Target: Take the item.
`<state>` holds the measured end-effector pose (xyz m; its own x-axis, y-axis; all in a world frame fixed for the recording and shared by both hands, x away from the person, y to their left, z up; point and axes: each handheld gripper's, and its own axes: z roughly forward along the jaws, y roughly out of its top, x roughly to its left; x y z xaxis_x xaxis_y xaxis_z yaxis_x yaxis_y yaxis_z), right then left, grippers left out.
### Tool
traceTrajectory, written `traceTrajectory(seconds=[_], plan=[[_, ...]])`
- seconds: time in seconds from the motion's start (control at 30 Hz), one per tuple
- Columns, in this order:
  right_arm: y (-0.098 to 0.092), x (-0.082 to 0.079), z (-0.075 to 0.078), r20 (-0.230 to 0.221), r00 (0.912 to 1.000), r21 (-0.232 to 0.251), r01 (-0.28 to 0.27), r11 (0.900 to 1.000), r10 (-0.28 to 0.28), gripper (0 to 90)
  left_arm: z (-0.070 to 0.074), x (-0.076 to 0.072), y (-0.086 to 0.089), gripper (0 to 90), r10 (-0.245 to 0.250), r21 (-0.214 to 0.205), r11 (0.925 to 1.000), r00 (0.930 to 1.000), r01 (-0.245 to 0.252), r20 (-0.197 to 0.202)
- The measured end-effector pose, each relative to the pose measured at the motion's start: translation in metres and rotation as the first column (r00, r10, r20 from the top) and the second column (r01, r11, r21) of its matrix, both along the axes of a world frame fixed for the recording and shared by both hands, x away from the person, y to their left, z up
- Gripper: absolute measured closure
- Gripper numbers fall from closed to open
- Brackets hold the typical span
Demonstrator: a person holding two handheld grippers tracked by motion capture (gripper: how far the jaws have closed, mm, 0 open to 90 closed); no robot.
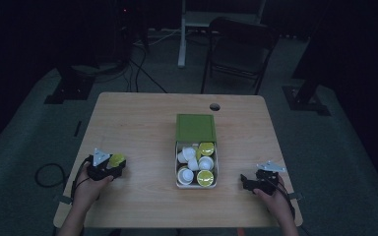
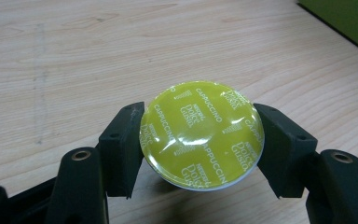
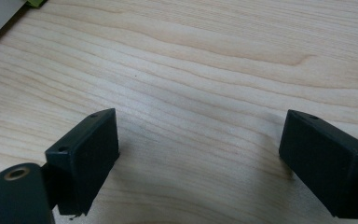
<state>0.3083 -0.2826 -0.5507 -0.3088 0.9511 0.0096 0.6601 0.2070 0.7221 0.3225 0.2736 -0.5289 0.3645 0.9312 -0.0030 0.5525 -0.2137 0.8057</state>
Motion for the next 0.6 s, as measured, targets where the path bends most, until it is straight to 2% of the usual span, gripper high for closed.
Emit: traceTrajectory(seconds=[0.23,0.4,0.53,0.6], plan=[[0.000,0.000,0.000,0.001,1.0000,0.001,0.000,1.0000,0.000,11.5,-0.010,-0.002,0.006,38.4,0.026,0.000,0.9997,0.9995,-0.026,-0.016],[0.000,0.000,0.000,0.000,1.0000,0.001,0.001,1.0000,-0.001,11.5,-0.012,-0.003,0.006,38.4,0.035,-0.006,0.9994,0.9993,-0.035,-0.009],[0.000,0.000,0.000,0.000,1.0000,0.000,0.000,1.0000,0.000,11.5,-0.012,-0.002,0.007,38.2,0.043,-0.024,0.9988,0.9990,-0.043,-0.013],[0.000,0.000,0.000,0.000,1.0000,0.000,0.000,1.0000,0.000,11.5,-0.012,-0.002,0.007,37.1,0.050,-0.048,0.9976,0.9986,-0.050,-0.016]])
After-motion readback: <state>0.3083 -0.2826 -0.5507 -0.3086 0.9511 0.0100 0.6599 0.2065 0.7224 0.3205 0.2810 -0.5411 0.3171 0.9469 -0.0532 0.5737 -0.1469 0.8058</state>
